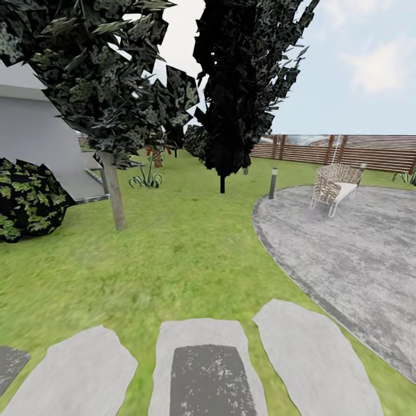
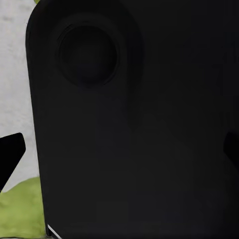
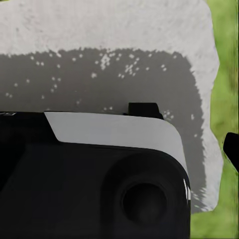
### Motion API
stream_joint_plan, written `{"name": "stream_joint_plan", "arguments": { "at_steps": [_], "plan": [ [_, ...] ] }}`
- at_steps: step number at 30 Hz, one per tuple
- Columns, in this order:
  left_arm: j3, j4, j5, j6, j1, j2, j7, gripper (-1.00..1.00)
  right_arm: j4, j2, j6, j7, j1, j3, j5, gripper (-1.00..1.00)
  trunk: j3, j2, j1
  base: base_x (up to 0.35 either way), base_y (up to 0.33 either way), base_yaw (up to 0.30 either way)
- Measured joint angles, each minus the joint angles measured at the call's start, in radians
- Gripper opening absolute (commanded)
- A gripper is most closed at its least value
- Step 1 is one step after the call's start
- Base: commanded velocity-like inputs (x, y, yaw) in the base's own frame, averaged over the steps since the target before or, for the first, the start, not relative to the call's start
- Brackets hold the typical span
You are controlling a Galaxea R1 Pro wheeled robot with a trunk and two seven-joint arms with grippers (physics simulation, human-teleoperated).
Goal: Take the three Easter eggs out of the wicker basket on the lawn in the garden, then place them on the lawn next to a single tree (choose any tree) so that all three eggs are next to the same tree and none are left in the basket.
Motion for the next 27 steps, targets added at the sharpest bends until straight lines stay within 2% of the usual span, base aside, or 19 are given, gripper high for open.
{"name": "stream_joint_plan", "arguments": {
  "at_steps": [18, 27],
  "plan": [
    [0.0, 0.0, 0.0, 0.0, 0.0, 0.001, 0.0, 1.0, 0.0, 0.0, 0.0, 0.0, 0.0, 0.0, 0.0, 1.0, 0.0, 0.0, -0.001, 0.275, -0.18, 0.0],
    [-0.001, 0.0, 0.0, 0.0, 0.0, 0.002, -0.003, 1.0, 0.0, 0.0, 0.0, 0.0, 0.0, 0.0, 0.0, 1.0, 0.0, 0.0, 0.0, 0.303, -0.119, 0.0]
  ]
}}
